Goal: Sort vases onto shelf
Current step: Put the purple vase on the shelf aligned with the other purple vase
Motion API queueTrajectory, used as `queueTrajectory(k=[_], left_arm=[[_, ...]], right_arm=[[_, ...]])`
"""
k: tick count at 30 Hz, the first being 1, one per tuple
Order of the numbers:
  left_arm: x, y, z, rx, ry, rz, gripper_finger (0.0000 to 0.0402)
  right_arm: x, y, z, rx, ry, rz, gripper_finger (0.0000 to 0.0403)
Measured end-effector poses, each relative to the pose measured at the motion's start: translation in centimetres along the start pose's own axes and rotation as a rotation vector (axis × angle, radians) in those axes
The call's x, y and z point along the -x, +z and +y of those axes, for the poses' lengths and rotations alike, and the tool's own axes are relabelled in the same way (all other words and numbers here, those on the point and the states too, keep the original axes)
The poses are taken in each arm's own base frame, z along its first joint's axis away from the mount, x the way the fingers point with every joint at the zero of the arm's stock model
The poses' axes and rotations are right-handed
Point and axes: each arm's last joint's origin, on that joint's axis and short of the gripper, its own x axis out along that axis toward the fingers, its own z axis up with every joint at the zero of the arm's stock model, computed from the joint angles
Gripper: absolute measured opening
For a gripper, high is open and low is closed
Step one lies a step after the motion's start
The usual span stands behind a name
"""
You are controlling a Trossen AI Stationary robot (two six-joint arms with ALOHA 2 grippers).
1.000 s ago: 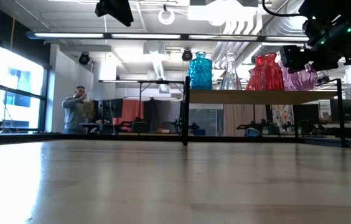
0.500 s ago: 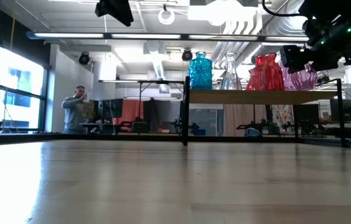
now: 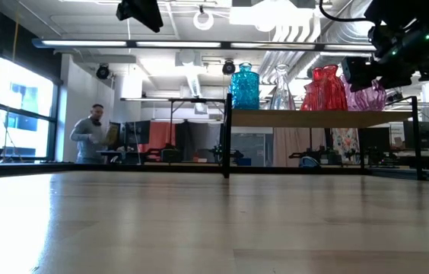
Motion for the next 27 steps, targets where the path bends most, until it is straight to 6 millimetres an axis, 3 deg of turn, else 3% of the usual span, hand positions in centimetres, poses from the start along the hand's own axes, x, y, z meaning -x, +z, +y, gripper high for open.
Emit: queueTrajectory(k=[10, 27], left_arm=[[0.0, 0.0, 0.0, 0.0, 0.0, 0.0, 0.0088], [0.0, 0.0, 0.0, 0.0, 0.0, 0.0, 0.0088]], right_arm=[[-0.19, -0.3, 0.41, -0.007, -0.014, 0.006, 0.0219], [-0.16, -0.36, 0.3, -0.012, -0.008, 0.012, 0.0274]])
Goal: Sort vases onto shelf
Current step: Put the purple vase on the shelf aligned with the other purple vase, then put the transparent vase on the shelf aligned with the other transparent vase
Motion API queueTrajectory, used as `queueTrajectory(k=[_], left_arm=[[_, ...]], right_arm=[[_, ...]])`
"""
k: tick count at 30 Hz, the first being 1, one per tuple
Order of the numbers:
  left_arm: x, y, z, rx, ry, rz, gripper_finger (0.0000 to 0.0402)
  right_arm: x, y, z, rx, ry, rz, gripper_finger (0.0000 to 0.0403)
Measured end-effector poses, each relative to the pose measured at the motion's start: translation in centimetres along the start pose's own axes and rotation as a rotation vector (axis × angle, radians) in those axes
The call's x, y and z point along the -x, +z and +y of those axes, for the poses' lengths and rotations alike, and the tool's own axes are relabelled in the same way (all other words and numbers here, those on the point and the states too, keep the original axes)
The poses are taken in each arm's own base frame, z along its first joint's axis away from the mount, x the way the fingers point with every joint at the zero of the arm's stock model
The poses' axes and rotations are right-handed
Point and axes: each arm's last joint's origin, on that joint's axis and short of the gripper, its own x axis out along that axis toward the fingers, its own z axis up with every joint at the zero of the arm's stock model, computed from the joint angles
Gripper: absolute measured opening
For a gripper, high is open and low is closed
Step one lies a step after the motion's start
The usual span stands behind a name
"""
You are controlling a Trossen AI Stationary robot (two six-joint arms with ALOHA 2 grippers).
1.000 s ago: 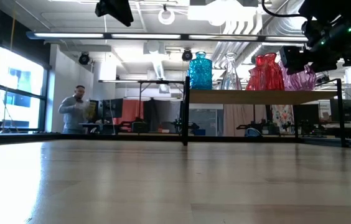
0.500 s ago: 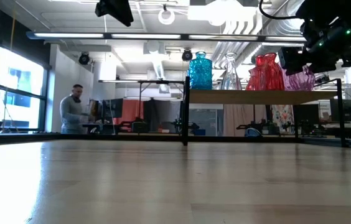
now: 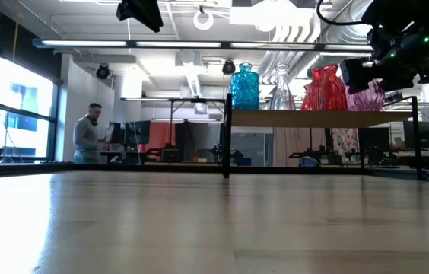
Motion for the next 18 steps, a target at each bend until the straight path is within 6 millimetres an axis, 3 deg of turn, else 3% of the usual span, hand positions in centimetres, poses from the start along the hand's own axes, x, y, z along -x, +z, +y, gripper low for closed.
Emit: queueTrajectory(k=[6, 18], left_arm=[[0.0, 0.0, 0.0, 0.0, 0.0, 0.0, 0.0088], [0.0, 0.0, 0.0, 0.0, 0.0, 0.0, 0.0088]], right_arm=[[0.1, 0.2, -0.3, -0.009, -0.007, -0.014, 0.0302], [0.4, 1.1, -0.6, -0.003, 0.007, -0.04, 0.0304]])
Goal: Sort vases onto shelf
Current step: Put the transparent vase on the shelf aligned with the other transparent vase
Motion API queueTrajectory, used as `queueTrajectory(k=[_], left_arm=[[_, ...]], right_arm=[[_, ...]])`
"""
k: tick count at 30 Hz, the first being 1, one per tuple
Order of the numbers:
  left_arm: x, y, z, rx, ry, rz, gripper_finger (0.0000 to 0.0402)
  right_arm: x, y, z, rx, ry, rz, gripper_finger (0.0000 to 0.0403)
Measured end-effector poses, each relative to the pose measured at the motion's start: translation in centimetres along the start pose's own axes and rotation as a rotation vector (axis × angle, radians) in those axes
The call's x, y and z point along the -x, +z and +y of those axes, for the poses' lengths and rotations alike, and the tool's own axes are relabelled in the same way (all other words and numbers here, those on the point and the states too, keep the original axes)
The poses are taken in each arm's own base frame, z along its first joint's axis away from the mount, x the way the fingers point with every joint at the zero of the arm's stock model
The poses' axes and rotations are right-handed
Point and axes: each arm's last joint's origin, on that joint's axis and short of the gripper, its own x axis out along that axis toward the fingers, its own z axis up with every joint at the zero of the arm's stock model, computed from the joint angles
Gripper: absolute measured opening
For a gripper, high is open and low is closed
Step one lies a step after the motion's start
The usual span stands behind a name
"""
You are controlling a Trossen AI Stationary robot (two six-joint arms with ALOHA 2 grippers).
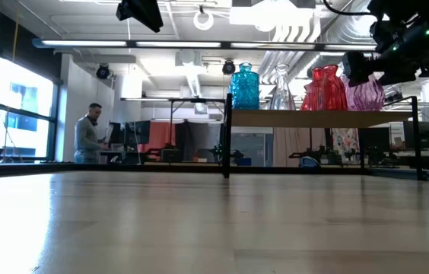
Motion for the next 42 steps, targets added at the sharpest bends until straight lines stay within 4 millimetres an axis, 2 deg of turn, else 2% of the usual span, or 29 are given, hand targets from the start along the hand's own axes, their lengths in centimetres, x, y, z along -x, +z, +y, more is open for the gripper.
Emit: queueTrajectory(k=[16, 31, 36, 42], left_arm=[[0.0, 0.0, 0.0, 0.0, 0.0, 0.0, 0.0088], [0.0, 0.0, 0.0, 0.0, 0.0, 0.0, 0.0088], [0.0, 0.0, 0.0, 0.0, 0.0, 0.0, 0.0088], [0.0, 0.0, 0.0, 0.0, 0.0, 0.0, 0.0088]], right_arm=[[0.6, 3.3, -0.1, 0.022, -0.007, -0.045, 0.0304], [2.3, 10.5, -1.1, 0.005, 0.033, -0.108, 0.0304], [3.0, 13.1, -1.6, -0.052, 0.129, -0.116, 0.0304], [3.7, 15.0, -2.0, -0.133, 0.286, -0.11, 0.0304]])
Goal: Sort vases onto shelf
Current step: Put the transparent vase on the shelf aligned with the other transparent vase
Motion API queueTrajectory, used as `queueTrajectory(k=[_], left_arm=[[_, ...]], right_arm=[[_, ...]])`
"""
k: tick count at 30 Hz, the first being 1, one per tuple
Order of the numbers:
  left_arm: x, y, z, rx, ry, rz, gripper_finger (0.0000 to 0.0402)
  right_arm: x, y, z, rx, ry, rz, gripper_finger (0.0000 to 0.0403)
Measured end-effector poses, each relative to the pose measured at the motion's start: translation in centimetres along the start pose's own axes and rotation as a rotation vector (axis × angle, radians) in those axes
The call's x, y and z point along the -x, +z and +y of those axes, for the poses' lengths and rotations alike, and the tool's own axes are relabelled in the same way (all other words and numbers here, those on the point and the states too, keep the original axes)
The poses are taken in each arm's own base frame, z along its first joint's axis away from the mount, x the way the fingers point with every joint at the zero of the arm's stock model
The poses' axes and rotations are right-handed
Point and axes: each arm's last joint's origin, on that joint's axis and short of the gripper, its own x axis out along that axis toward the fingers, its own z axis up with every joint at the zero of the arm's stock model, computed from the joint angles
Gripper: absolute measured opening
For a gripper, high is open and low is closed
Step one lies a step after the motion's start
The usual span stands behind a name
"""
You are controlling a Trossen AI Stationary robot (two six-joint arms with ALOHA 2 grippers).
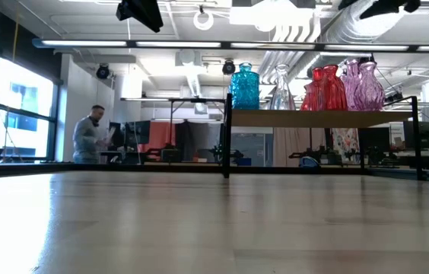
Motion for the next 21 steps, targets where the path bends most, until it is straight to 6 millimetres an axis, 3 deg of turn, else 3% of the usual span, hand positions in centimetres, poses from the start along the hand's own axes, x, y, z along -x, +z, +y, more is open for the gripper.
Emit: queueTrajectory(k=[8, 15, 21], left_arm=[[0.0, 0.0, 0.0, 0.0, 0.0, 0.0, 0.0088], [0.0, 0.1, 0.0, 0.008, -0.002, -0.011, 0.0088], [0.0, 0.2, -0.1, 0.045, -0.009, -0.016, 0.0088]], right_arm=[[0.5, 1.4, 0.4, -0.155, 0.27, 0.053, 0.0304], [0.7, 1.1, 1.3, -0.302, 0.49, 0.169, 0.0304], [0.0, 0.4, 2.8, -0.334, 0.579, 0.274, 0.0304]])
